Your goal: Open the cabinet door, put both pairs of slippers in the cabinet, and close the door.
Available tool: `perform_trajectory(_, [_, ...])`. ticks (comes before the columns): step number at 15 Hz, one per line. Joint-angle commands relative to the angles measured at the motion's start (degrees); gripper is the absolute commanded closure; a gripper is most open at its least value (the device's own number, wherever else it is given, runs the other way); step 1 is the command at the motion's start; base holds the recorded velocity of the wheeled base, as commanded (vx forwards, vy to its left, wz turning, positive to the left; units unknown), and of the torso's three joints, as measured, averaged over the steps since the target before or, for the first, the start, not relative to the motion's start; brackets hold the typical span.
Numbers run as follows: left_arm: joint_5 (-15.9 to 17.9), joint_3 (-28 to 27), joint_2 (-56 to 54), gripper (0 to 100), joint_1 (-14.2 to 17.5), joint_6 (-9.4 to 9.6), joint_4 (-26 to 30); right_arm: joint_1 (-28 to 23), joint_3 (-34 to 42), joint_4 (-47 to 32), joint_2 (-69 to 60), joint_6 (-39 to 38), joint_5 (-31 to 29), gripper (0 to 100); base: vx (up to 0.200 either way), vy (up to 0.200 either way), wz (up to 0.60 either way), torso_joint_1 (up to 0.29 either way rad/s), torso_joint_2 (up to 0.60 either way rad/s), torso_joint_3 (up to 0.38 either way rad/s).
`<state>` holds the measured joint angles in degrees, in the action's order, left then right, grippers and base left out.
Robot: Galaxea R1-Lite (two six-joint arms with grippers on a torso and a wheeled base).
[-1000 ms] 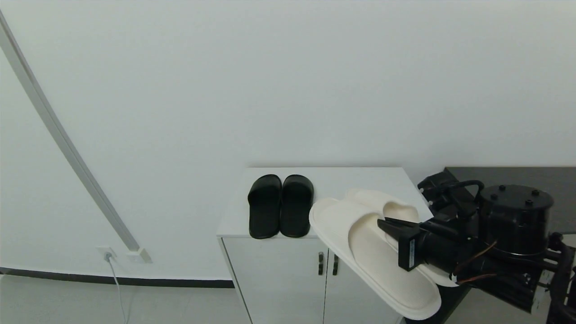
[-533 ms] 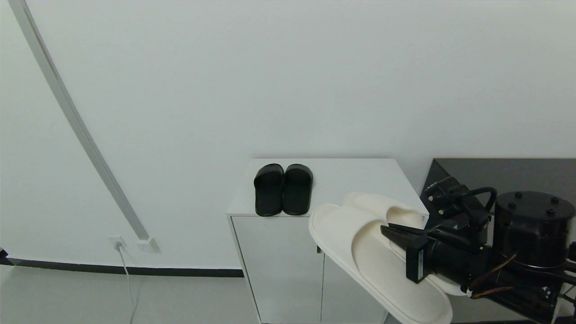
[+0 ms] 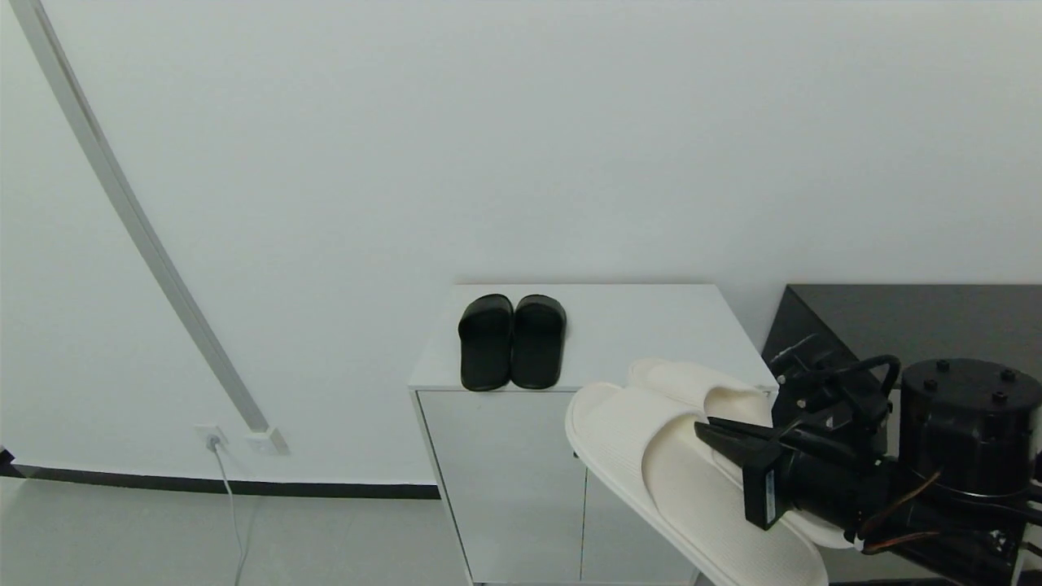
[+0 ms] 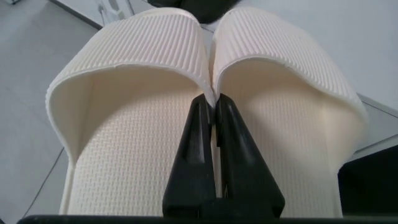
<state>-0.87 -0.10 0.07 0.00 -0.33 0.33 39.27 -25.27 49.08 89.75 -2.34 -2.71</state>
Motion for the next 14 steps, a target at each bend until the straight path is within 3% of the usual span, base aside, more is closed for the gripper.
perform_trajectory(1, [0.0,0.0,0.0,100,0.0,-0.02,0.0,-0.2,0.3,0.1,-0.3,0.1,0.1,100,0.0,0.0,0.0,0.0,0.0,0.0])
perform_trajectory(7, [0.0,0.0,0.0,100,0.0,-0.02,0.0,-0.1,0.7,0.1,-0.3,0.1,0.1,100,0.0,0.0,0.0,0.0,0.0,0.0])
perform_trajectory(14, [0.0,0.0,0.0,100,0.0,-0.02,0.0,0.0,0.7,0.1,-0.3,0.1,0.1,100,0.0,0.0,0.0,-0.143,0.32,0.17])
